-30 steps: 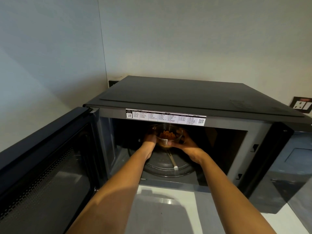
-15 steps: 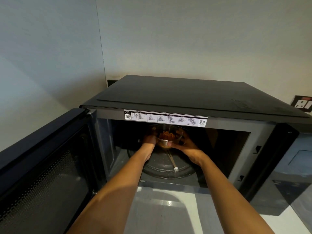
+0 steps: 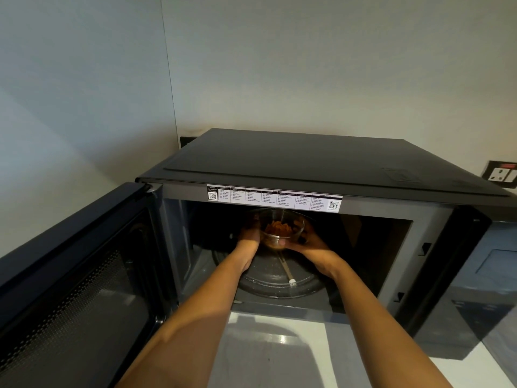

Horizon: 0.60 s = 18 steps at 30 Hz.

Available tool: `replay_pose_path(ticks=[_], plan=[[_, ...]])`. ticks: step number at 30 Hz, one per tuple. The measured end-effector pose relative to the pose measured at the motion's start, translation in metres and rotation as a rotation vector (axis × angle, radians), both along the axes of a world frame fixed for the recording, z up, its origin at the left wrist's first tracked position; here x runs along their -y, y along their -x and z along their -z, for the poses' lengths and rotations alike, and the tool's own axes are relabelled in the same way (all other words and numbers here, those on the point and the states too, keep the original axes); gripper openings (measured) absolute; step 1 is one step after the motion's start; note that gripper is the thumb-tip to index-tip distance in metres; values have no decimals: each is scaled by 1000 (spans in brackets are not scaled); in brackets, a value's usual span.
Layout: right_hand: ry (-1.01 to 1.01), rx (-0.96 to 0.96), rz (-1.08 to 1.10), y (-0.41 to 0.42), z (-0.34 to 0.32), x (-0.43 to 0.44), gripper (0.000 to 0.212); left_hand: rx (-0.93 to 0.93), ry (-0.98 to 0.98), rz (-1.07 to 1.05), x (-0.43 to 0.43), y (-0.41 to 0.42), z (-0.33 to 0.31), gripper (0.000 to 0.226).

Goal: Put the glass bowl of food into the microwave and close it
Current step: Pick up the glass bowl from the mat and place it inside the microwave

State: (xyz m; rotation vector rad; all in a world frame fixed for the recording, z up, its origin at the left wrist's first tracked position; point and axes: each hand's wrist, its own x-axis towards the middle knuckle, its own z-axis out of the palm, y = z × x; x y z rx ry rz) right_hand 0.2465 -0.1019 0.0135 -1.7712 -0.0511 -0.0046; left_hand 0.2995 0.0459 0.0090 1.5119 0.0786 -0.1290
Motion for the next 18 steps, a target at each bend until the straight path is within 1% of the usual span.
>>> replay_pose_path(ticks=[2, 6, 10, 18], plan=[[0, 8, 0, 1, -1, 0, 75, 11, -6, -24, 0, 0, 0, 47], [-12, 37, -4, 3, -1, 3, 84, 27, -35, -68, -5, -1, 4, 45], [-24, 30, -8, 2, 1, 7, 78, 13, -32, -108, -8, -4, 4, 44], [-30, 10, 1, -2, 4, 9, 76, 4, -6, -138, -8, -8, 5, 43]])
